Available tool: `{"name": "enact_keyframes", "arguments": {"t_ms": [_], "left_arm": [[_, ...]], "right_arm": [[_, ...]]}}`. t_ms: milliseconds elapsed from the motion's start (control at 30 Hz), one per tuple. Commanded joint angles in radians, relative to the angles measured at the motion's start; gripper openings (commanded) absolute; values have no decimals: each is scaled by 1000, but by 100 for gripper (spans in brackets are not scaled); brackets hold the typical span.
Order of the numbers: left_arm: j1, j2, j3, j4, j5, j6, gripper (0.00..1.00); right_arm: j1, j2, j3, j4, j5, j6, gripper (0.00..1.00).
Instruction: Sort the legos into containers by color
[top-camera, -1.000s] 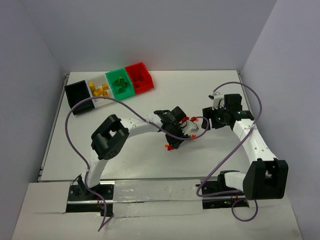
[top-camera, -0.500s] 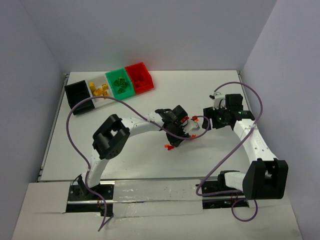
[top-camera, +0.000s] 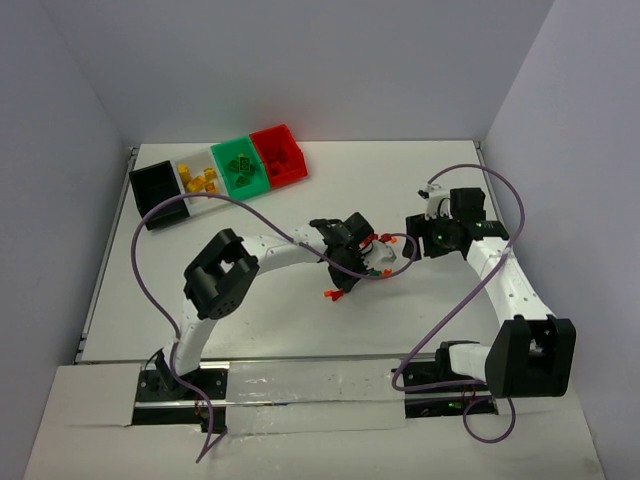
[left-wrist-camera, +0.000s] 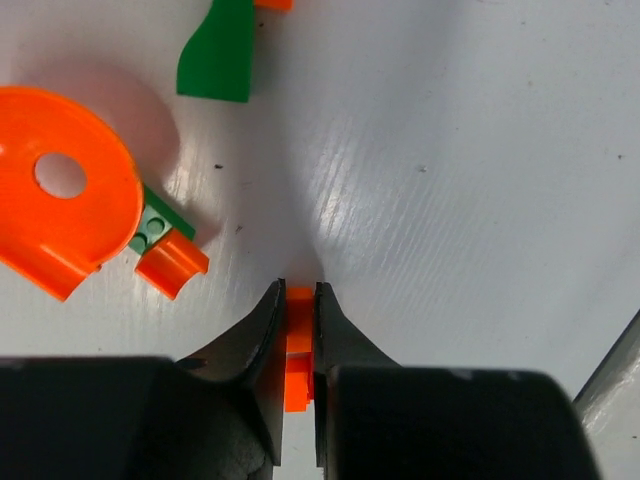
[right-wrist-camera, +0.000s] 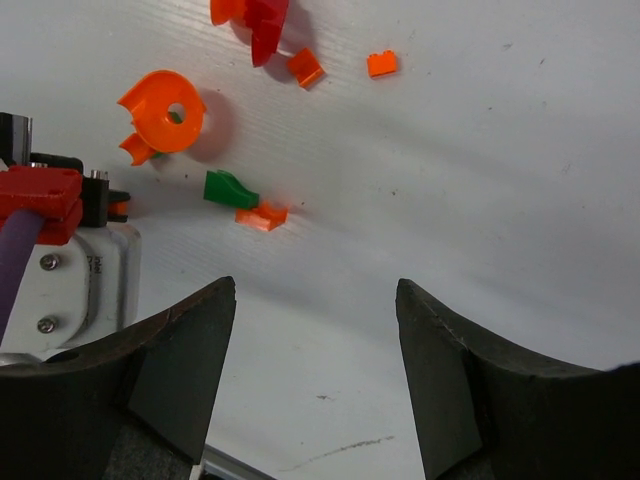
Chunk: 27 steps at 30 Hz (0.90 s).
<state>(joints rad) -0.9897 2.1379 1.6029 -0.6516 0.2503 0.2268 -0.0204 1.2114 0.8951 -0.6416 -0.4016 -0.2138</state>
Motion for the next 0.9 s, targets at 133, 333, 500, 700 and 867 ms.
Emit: {"name": "enact_keyframes", "arguments": {"t_ms": [133,333,500,700,867], "left_arm": [[65,-130,69,6,-132,-162,0],[201,-273,51,105,-252,-427,0],[241,-433,-61,248,-468,-524,0],[251,-512,-67,237,-463,-565,0],[253,-534,-75,224,-435,-580,0]], "right_arm": [[-1,-56,27,186,-43,212,71],[18,16,93,287,-183,399,71],[181,75,136,364,-238,502,70],[342,202,211,421,-321,571,71],[380,259,244,521,-397,638,82]]}}
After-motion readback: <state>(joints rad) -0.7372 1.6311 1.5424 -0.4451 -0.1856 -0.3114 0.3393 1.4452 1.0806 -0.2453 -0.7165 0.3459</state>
